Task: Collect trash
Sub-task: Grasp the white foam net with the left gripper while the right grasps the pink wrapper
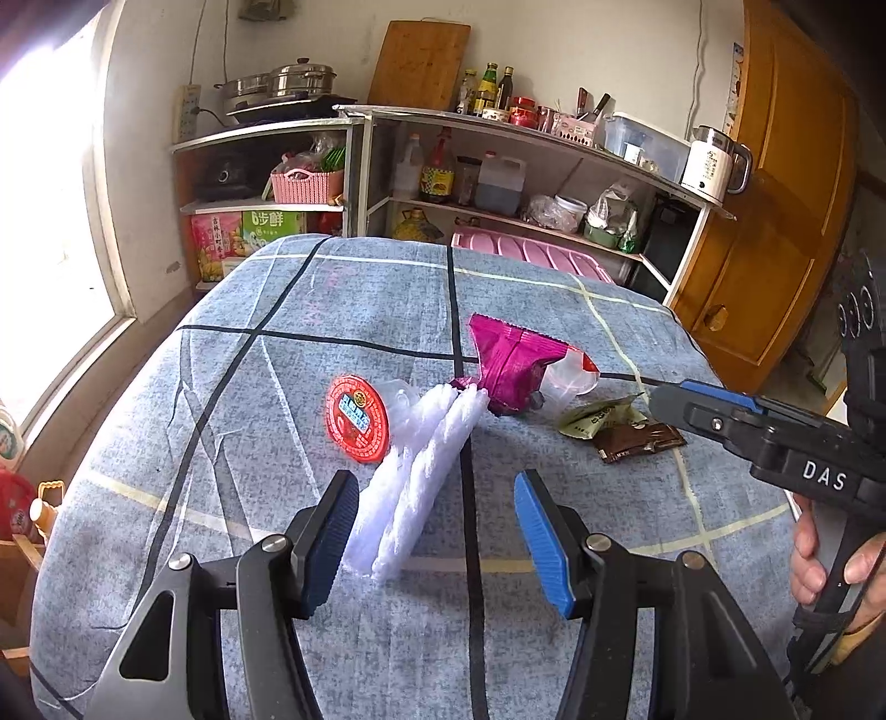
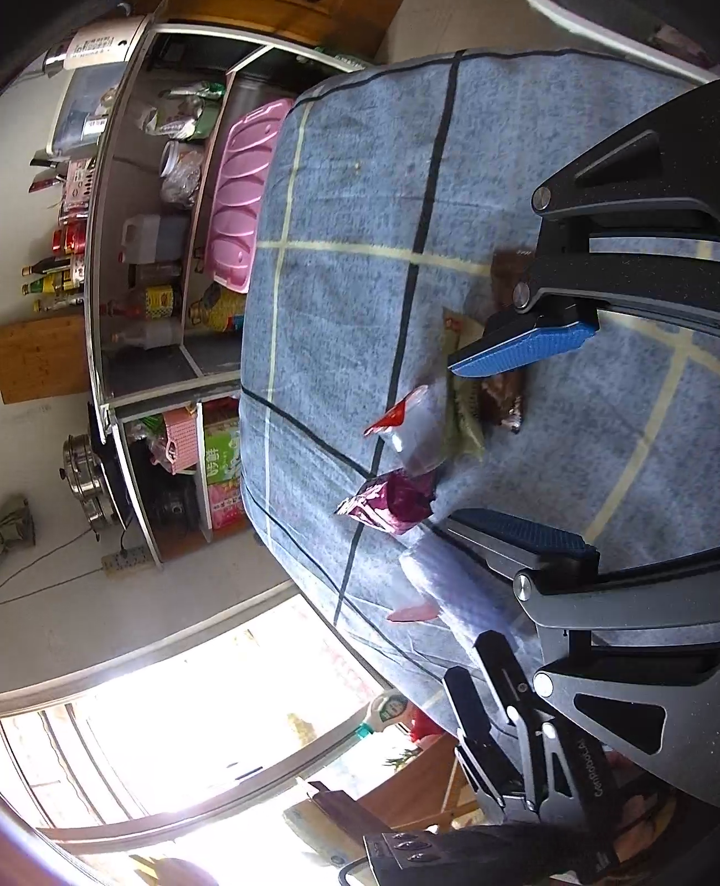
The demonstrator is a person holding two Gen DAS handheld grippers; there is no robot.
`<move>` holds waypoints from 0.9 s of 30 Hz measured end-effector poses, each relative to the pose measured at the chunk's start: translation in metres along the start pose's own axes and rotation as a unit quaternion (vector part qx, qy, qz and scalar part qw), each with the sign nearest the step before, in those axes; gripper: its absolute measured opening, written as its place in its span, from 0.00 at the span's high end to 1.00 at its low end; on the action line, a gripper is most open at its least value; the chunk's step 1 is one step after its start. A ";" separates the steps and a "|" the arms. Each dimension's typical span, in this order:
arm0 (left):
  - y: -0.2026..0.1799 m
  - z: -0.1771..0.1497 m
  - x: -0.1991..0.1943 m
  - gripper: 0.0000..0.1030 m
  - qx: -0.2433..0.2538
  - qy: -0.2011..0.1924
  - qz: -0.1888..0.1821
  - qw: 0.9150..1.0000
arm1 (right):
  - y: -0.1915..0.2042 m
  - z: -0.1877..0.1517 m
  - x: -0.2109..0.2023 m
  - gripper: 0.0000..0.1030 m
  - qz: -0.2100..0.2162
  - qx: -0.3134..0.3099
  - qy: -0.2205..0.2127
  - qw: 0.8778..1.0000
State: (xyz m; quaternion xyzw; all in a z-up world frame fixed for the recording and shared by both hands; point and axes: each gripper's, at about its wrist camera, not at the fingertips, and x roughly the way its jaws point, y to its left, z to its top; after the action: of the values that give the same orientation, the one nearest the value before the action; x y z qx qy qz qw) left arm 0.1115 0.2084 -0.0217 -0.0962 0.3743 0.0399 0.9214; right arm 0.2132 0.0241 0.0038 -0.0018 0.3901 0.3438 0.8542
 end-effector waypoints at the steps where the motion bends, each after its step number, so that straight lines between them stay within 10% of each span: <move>1: 0.001 0.000 0.003 0.43 0.000 0.005 -0.001 1.000 | 0.001 0.004 0.004 0.51 0.003 -0.001 -0.001 1.000; 27: 0.022 0.001 0.048 0.43 -0.019 0.043 -0.017 0.999 | 0.020 0.034 0.074 0.51 0.056 -0.012 0.024 0.998</move>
State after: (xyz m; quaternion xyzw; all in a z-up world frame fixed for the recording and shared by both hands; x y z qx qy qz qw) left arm 0.1435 0.2306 -0.0576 -0.1212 0.4108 0.0274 0.9032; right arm 0.2580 0.0920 -0.0167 0.0014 0.4063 0.3953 0.8238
